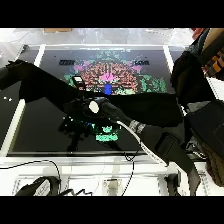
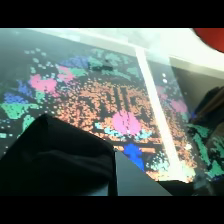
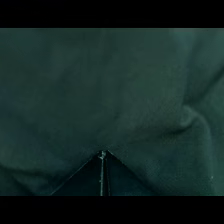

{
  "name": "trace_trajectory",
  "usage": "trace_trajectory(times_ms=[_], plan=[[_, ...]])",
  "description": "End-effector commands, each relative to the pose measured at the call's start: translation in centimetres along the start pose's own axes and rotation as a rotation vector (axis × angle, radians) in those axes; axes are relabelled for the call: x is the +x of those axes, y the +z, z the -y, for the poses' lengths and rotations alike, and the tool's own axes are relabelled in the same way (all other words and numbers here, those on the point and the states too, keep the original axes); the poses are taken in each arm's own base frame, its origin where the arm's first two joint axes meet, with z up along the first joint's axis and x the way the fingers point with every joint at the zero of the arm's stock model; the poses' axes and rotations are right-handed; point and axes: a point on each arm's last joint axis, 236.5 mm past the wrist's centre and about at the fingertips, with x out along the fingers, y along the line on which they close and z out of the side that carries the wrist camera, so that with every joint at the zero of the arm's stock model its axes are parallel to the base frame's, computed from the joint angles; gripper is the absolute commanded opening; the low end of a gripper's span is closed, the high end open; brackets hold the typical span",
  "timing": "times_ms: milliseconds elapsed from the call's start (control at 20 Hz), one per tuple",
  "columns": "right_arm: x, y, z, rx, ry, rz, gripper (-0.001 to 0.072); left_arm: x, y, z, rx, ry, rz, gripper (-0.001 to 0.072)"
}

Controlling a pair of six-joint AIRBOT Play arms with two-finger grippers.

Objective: Fold the clothes and pants, and hang the long-sleeved shirts on hangers.

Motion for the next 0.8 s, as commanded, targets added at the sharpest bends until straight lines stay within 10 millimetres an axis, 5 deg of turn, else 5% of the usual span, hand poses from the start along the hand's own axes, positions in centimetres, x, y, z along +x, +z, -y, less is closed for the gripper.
trace_trajectory(times_ms=[0,200,400,550,750], plan=[[0.3,-0.7,0.5,-0.037,-0.023,-0.026,0.0021,0.8,-1.2,0.2,-0.017,-0.024,-0.041,0.0013],[-3.1,0.1,8.5,-0.053,-0.167,-0.134,0.0021,4.2,-5.0,0.7,-0.029,-0.075,-0.157,0.0013],[-10.8,0.4,17.9,0.063,-0.307,-0.292,0.0021,10.1,-11.6,3.6,-0.049,-0.174,-0.314,0.0013],[-17.5,0.2,24.0,0.196,-0.384,-0.376,0.0021,14.3,-16.7,8.8,-0.059,-0.272,-0.390,0.0012],[-24.0,1.4,29.7,0.319,-0.456,-0.340,0.0021,15.9,-23.8,19.7,0.033,-0.489,-0.517,0.0012]])
